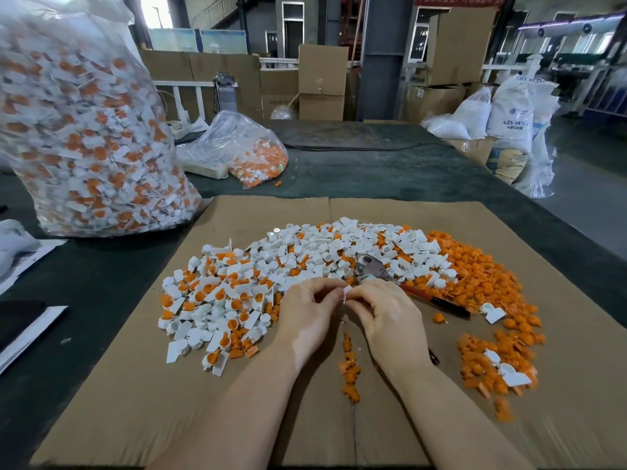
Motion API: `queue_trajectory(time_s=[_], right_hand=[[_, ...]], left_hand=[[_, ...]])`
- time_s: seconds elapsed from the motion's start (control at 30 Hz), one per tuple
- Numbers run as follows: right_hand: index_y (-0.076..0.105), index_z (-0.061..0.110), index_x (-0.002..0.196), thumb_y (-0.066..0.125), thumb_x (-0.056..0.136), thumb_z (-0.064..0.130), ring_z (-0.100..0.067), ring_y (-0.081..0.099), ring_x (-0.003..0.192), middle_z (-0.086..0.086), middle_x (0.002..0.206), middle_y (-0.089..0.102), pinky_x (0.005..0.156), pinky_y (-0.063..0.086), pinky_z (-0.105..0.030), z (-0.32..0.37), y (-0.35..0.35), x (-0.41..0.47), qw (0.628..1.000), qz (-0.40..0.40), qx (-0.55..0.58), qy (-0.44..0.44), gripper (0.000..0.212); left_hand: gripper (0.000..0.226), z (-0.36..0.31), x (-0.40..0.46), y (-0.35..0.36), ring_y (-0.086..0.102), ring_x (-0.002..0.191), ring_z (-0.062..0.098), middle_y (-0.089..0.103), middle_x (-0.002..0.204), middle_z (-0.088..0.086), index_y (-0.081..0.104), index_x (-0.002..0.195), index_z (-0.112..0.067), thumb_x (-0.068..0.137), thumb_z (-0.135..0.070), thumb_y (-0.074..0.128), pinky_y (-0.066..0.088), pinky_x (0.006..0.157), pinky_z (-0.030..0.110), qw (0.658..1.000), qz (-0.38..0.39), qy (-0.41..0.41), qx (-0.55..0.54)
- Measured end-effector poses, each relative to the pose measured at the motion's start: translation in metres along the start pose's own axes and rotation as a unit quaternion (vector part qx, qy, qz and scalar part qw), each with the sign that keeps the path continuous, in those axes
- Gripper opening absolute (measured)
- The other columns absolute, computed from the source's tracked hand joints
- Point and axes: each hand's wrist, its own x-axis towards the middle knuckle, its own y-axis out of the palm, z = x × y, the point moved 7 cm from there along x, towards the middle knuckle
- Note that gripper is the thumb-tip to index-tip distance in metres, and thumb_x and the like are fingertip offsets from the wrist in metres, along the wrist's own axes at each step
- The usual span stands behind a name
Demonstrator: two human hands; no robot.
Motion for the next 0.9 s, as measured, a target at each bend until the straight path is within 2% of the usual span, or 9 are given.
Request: queue_trajectory(time_s=[0.13,0.23,0.33,0.43,0.53,0.63,0.7,0.83,0.9], right_hand=[[0.071,0.008,0.081,0.072,0.078,0.004,-0.018,0.062,0.078,-0.002,0.078,0.067,0.07,0.049,-0.027,-0.001,-0.002,0.001,1.0,-0.01,0.017,0.012,0.006],[0.072,0.009,0.089,0.067,0.084,0.006,-0.016,0.062,0.084,-0.002,0.085,0.069,0.077,0.049,-0.027,-0.005,0.001,0.003,0.998,0.012,0.047,0.026,0.008],[0.07,0.009,0.101,0.059,0.089,0.005,-0.015,0.062,0.091,-0.003,0.094,0.069,0.083,0.049,-0.028,-0.015,-0.006,0.007,0.997,-0.001,0.055,0.057,0.017],[0.07,0.007,0.103,0.058,0.089,0.001,-0.017,0.062,0.093,-0.005,0.097,0.069,0.086,0.048,-0.027,-0.022,-0.014,0.011,0.996,-0.016,0.05,0.074,0.02],[0.071,0.008,0.101,0.061,0.086,0.002,-0.014,0.061,0.091,-0.002,0.094,0.068,0.084,0.051,-0.031,-0.015,-0.009,0.011,0.997,0.025,0.062,0.041,0.018],[0.072,0.01,0.095,0.068,0.082,0.008,-0.012,0.06,0.087,0.0,0.088,0.067,0.082,0.048,-0.025,-0.007,-0.002,0.007,0.997,0.053,0.056,0.011,0.014],[0.073,0.01,0.09,0.07,0.08,0.009,-0.013,0.059,0.085,-0.001,0.086,0.066,0.081,0.047,-0.024,-0.005,0.002,0.006,0.997,0.056,0.048,0.005,0.01],[0.069,0.009,0.083,0.067,0.083,0.008,-0.016,0.058,0.085,-0.002,0.083,0.065,0.078,0.046,-0.025,-0.006,0.005,0.006,0.998,0.047,0.028,0.007,0.003],[0.07,0.008,0.084,0.067,0.083,0.008,-0.016,0.058,0.084,-0.002,0.083,0.065,0.076,0.048,-0.028,-0.005,0.005,0.006,0.999,0.037,0.022,0.003,0.003]], left_hand=[[0.03,-0.001,-0.005,0.008,0.061,0.081,0.002,0.067,0.091,-0.006,0.066,0.108,-0.024,0.081,-0.013,0.072,0.047,0.07,0.008,0.998,0.054,0.008,-0.016],[0.031,-0.002,-0.005,0.008,0.056,0.073,0.002,0.066,0.089,-0.003,0.064,0.106,-0.025,0.08,-0.011,0.073,0.046,0.067,0.008,0.999,0.045,0.013,-0.011],[0.032,-0.002,-0.005,0.008,0.058,0.082,0.006,0.064,0.091,-0.009,0.062,0.105,-0.028,0.08,-0.009,0.072,0.045,0.069,0.007,0.999,0.04,0.01,-0.018],[0.034,-0.003,-0.006,0.008,0.058,0.085,0.004,0.062,0.091,-0.016,0.06,0.102,-0.032,0.081,-0.007,0.071,0.044,0.07,0.005,0.999,0.043,0.007,-0.017],[0.034,-0.006,-0.007,0.007,0.058,0.085,0.004,0.061,0.091,-0.016,0.06,0.101,-0.034,0.081,-0.008,0.07,0.046,0.073,0.01,0.999,0.046,0.015,-0.005],[0.03,-0.008,-0.007,0.006,0.054,0.082,-0.002,0.058,0.089,-0.021,0.062,0.102,-0.032,0.082,-0.01,0.07,0.043,0.07,0.007,0.999,0.038,0.031,0.014],[0.03,-0.007,-0.007,0.005,0.053,0.082,-0.004,0.056,0.089,-0.023,0.064,0.104,-0.03,0.082,-0.01,0.069,0.043,0.071,0.008,0.999,0.031,0.034,0.028],[0.031,-0.005,-0.007,0.008,0.058,0.088,0.006,0.063,0.092,-0.013,0.065,0.107,-0.029,0.082,-0.013,0.071,0.05,0.082,0.022,0.998,0.033,0.028,0.035],[0.031,-0.006,-0.007,0.008,0.058,0.091,0.006,0.064,0.095,-0.012,0.064,0.11,-0.029,0.083,-0.013,0.069,0.049,0.084,0.021,0.998,0.027,0.037,0.039]])
